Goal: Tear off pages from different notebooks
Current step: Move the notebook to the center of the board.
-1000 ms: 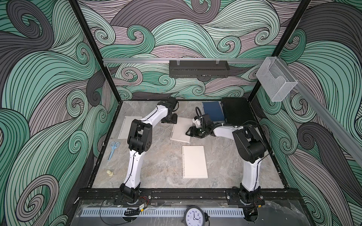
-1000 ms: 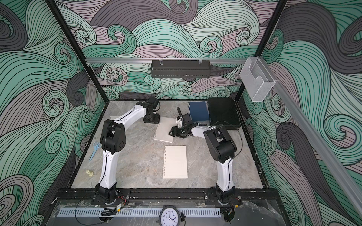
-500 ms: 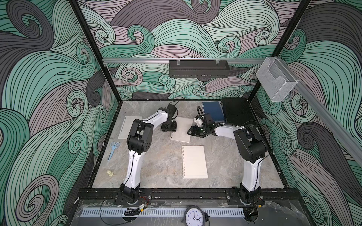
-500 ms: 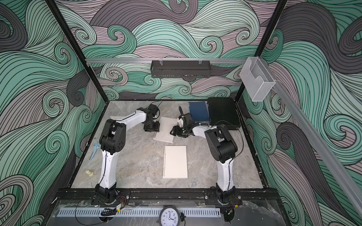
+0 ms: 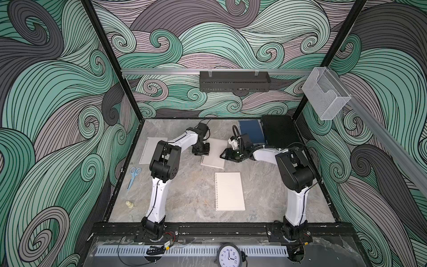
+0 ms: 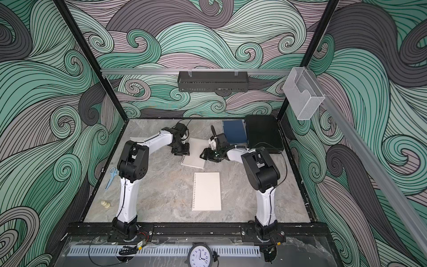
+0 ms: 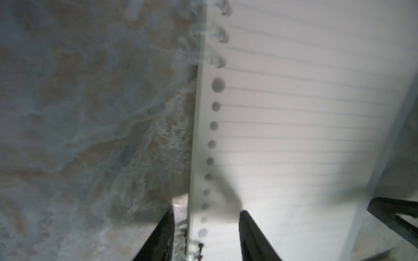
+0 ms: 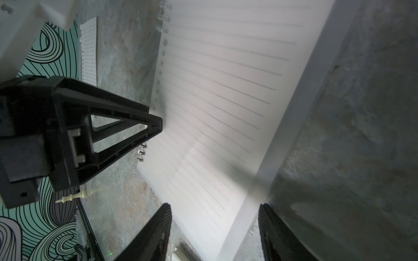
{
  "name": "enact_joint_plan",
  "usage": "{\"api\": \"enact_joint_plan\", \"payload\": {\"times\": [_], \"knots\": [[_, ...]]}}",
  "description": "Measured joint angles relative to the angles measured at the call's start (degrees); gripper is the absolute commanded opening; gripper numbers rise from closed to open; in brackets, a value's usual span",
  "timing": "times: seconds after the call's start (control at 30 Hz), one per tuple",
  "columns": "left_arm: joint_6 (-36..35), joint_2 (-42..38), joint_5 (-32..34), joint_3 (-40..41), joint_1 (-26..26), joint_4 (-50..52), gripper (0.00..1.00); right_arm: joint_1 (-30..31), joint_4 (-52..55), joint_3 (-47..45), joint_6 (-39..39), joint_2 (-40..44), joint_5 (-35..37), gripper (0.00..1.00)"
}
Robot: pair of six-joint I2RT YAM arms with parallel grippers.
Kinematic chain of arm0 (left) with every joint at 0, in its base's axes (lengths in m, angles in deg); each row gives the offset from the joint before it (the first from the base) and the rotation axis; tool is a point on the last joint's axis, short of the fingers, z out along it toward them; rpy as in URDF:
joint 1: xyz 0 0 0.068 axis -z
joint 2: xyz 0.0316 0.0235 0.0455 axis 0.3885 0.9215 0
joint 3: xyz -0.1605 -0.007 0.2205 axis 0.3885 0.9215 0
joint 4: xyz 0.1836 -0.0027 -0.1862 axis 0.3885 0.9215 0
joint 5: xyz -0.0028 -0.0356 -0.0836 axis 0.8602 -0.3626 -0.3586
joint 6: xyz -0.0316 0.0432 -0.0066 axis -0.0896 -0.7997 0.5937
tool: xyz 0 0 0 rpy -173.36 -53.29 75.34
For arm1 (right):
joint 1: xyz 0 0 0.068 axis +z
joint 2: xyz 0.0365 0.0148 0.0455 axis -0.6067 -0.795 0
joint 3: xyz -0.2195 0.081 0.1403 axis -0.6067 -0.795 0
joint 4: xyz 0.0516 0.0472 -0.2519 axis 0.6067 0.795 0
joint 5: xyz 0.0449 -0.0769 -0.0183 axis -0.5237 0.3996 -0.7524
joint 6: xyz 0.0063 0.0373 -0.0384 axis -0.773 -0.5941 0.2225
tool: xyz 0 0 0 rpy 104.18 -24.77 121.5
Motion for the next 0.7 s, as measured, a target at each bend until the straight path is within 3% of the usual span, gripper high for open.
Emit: {"api": "enact_joint_plan", "payload": {"times": [0.23,0.53,0.7], "knots": [[0.6,2.1,0.3,-2.9,-1.6,0.0,0.33,0.0,-0.4,0.0,-0.2,-0.3,-0.3,0.63],[0.5,4.1,-0.3,-6.1,-3.8,0.0,0.34,-0.1,-4.6,1.8,-3.0,-3.8,-3.2,0.60],[0.1,4.8,2.5,-7.9,-4.4,1.7,0.40,0.1,-7.6,4.3,-5.2,-6.6,-4.6,0.60]]}}
